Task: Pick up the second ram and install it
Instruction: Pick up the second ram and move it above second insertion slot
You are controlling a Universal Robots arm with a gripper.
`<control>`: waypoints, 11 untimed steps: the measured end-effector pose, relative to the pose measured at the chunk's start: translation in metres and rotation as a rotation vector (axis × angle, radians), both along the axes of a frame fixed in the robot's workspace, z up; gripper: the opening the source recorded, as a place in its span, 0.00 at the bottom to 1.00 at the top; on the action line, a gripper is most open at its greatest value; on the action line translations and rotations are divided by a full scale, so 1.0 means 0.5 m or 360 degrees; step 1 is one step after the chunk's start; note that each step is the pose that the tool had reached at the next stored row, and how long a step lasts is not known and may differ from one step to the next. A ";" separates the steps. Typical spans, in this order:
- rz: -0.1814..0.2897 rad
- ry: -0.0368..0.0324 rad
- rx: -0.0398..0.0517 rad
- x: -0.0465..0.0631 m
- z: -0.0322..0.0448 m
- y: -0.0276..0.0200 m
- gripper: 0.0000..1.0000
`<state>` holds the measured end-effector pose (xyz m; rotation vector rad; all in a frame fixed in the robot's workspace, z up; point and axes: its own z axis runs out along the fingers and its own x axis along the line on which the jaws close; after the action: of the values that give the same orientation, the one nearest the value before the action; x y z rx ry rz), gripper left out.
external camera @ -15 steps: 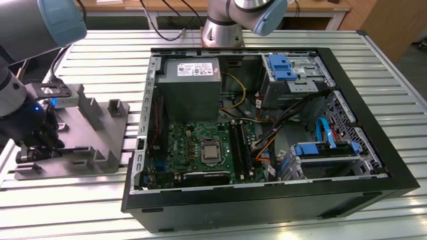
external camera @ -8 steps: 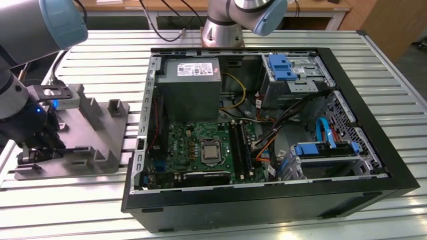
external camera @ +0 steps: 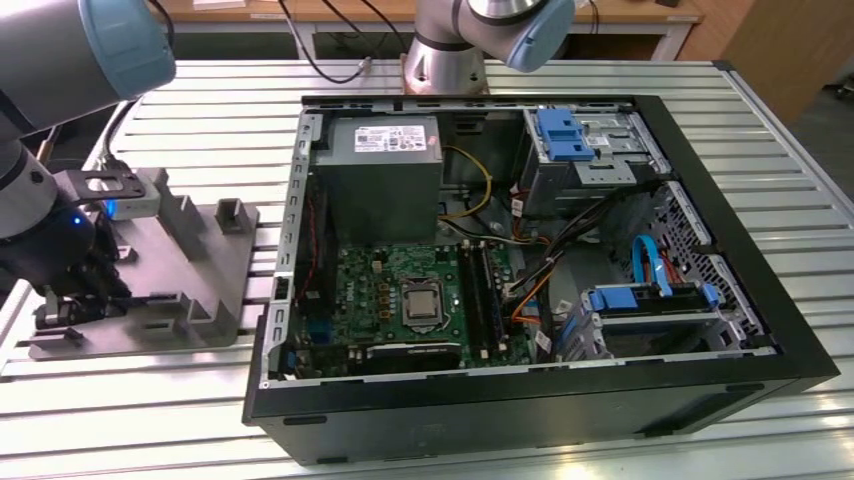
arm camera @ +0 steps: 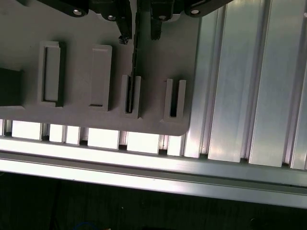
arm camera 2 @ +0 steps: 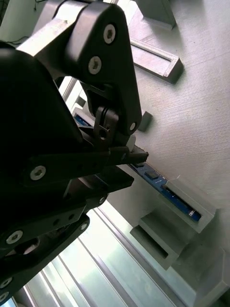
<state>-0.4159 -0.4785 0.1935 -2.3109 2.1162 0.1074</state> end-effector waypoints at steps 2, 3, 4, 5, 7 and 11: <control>0.0000 0.0000 0.0000 0.000 0.000 0.0000 0.28; 0.0000 0.0000 0.0000 0.000 0.000 0.0000 0.28; 0.0000 0.0000 0.0000 0.000 0.000 0.0000 0.28; 0.0000 0.0000 0.0000 0.000 0.000 -0.0001 0.16; 0.0000 0.0000 0.0001 0.000 0.000 -0.0001 0.14; 0.0000 0.0000 0.0001 0.000 -0.001 0.0000 0.14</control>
<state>-0.4159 -0.4786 0.1932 -2.3106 2.1158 0.1081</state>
